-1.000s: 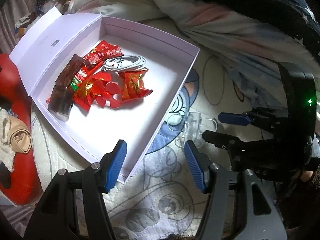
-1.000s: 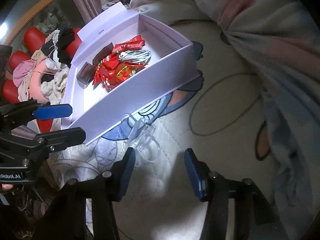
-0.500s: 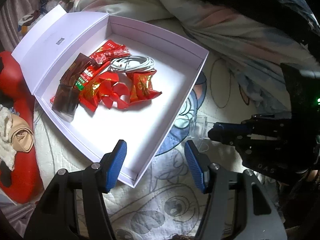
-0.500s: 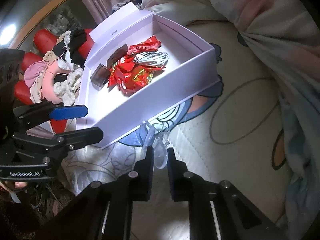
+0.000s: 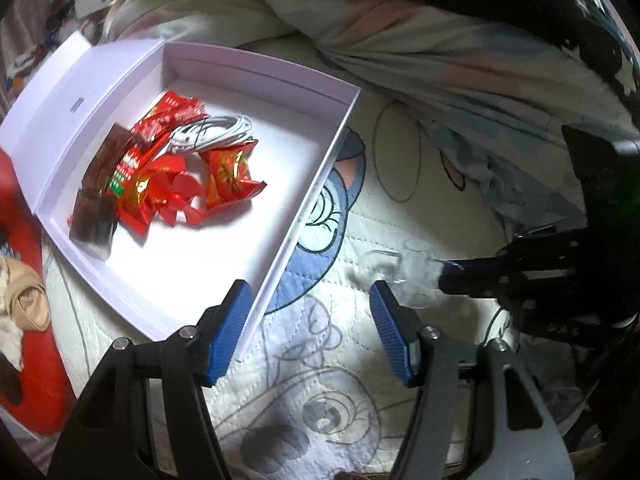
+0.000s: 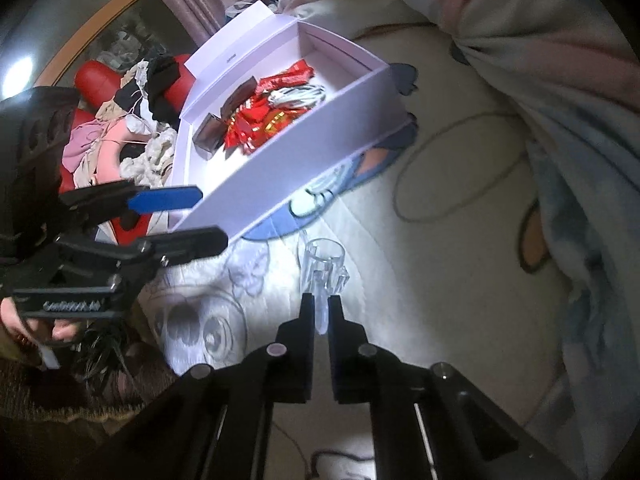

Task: Organize objects
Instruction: 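Move the left gripper toward the clear plastic piece on the quilt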

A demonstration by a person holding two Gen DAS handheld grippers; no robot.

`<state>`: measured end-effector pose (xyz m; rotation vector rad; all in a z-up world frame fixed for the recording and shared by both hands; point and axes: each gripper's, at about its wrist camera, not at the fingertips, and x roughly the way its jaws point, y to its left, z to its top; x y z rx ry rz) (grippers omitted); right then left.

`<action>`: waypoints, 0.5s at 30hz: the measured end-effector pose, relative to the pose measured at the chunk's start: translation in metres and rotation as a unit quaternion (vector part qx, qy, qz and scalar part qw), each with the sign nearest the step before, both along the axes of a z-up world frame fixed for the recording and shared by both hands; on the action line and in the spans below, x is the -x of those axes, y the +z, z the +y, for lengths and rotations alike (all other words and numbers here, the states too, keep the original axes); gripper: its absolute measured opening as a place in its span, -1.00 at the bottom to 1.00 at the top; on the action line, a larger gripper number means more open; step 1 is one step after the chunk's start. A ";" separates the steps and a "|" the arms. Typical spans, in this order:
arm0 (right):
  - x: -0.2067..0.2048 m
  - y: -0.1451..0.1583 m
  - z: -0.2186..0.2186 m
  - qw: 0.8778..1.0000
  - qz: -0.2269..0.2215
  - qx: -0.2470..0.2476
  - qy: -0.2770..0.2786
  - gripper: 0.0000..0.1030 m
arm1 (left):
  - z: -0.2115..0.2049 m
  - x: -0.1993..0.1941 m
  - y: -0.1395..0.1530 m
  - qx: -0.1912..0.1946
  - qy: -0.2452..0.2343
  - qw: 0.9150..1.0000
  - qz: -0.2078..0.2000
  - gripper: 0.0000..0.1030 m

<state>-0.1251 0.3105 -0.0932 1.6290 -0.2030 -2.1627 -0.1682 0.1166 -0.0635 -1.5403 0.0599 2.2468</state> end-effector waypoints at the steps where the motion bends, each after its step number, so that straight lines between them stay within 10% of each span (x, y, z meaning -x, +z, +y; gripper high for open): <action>1: -0.002 0.000 0.004 1.000 -0.003 0.003 -0.001 -0.90 | 0.000 0.000 0.001 -0.002 0.000 1.000 0.002 0.15; 15: -0.003 -0.014 0.016 0.998 -0.033 0.047 0.014 -0.91 | 0.035 -0.006 -0.016 -0.055 -0.112 0.992 -0.026 0.15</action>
